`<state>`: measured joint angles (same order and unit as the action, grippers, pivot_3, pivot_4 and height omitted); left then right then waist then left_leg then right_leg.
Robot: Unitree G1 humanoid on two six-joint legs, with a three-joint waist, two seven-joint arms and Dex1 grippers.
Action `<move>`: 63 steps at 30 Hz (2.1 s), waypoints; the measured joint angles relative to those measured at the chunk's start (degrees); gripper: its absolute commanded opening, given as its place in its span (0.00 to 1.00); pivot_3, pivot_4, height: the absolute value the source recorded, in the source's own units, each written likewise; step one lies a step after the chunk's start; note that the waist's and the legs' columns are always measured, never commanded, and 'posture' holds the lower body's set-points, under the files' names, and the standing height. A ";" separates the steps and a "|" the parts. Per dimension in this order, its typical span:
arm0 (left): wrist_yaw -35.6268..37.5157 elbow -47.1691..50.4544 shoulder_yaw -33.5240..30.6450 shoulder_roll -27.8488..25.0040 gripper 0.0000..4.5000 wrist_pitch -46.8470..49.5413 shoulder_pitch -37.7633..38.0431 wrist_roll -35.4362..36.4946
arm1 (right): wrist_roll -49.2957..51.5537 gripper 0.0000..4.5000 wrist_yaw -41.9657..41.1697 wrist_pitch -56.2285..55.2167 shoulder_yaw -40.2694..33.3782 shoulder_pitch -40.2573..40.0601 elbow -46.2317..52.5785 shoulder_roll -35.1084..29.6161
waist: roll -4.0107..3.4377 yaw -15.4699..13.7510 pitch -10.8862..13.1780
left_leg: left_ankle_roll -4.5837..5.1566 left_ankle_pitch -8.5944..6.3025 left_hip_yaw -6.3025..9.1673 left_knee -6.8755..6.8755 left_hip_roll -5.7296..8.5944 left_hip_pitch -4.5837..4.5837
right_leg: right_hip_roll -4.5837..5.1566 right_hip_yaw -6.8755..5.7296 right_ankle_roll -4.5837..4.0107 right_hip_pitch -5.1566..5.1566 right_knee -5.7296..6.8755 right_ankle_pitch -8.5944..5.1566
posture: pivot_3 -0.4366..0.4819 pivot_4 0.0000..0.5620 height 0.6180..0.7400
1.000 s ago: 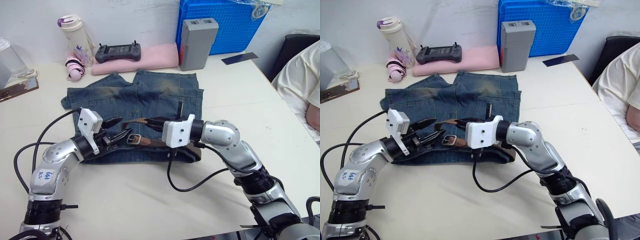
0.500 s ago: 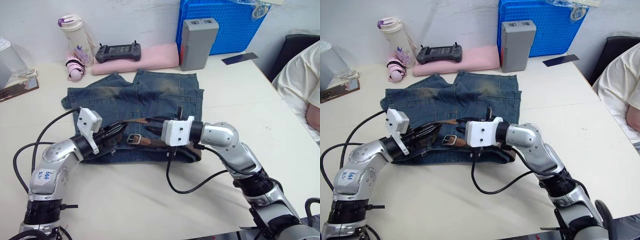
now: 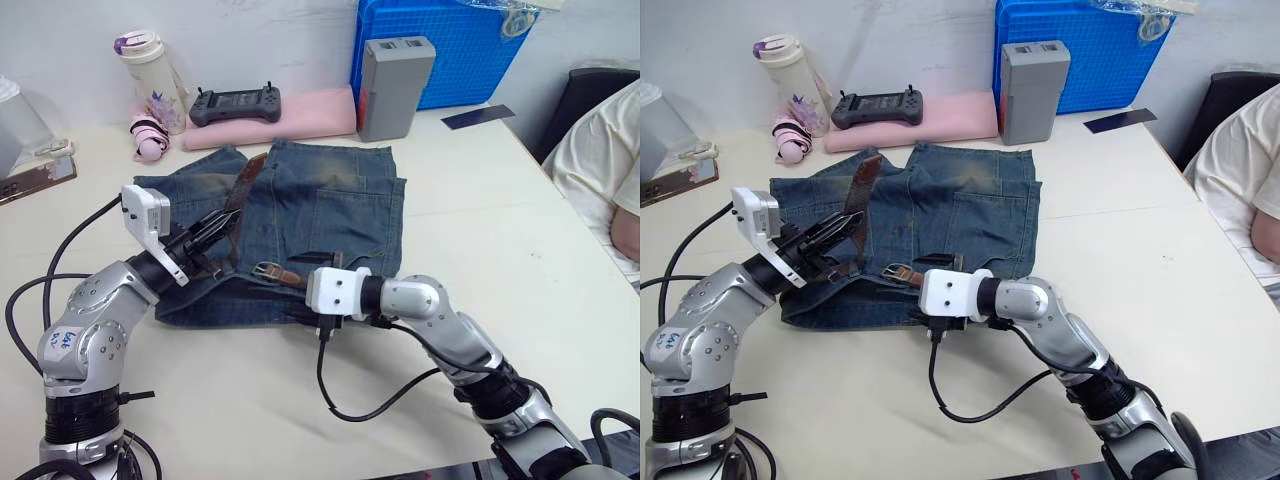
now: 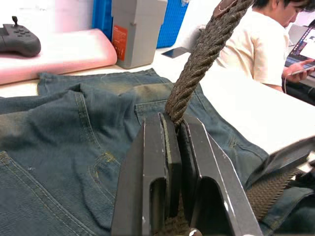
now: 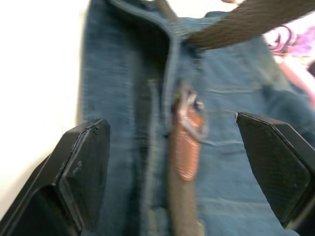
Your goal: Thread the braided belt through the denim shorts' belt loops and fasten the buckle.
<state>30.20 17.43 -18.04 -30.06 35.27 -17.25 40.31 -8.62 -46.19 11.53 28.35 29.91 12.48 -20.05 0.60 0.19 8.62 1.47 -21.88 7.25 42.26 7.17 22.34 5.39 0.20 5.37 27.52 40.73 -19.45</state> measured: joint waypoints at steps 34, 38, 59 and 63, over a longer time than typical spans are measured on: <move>-1.28 2.44 -0.21 -8.02 0.00 0.27 18.20 -10.15 | -4.22 0.01 13.61 21.17 -4.15 4.57 -3.55 12.19 | -0.03 -0.13 0.01 | 0.01 -0.01 0.02 -0.04 0.04 -0.01 | 0.01 0.05 -0.01 0.01 0.02 0.00 | 0.48 0.27 0.47; -2.56 3.11 1.11 -7.15 0.00 1.87 17.91 -10.46 | -4.13 0.01 14.97 23.61 -4.40 4.83 -1.54 12.64 | -0.03 -0.08 0.01 | 0.01 -0.01 0.02 -0.07 0.03 -0.01 | 0.00 0.04 -0.01 0.03 0.03 0.00 | 0.48 0.27 0.47; -6.85 2.85 6.82 -2.44 0.00 6.67 10.69 -13.56 | -3.66 0.01 14.73 26.20 -2.18 4.45 1.69 10.69 | -0.02 -0.11 0.01 | 0.01 -0.01 0.01 -0.05 0.05 -0.01 | 0.02 0.03 -0.01 0.01 0.03 0.00 | 0.48 0.27 0.47; -7.65 2.76 6.99 -1.11 0.00 7.64 9.79 -13.63 | -3.76 0.01 14.75 26.01 -1.59 4.45 1.69 10.32 | -0.01 -0.09 0.00 | 0.01 -0.01 0.01 -0.05 0.05 -0.01 | 0.02 0.03 -0.01 0.01 0.03 0.00 | 0.48 0.27 0.47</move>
<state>22.55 20.19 -11.05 -31.18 42.91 -7.46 26.68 -12.39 -31.45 37.54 26.76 34.37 14.17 -9.73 0.59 0.10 8.63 1.48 -21.88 7.26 42.21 7.22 22.33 5.40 0.22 5.37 27.53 40.76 -19.45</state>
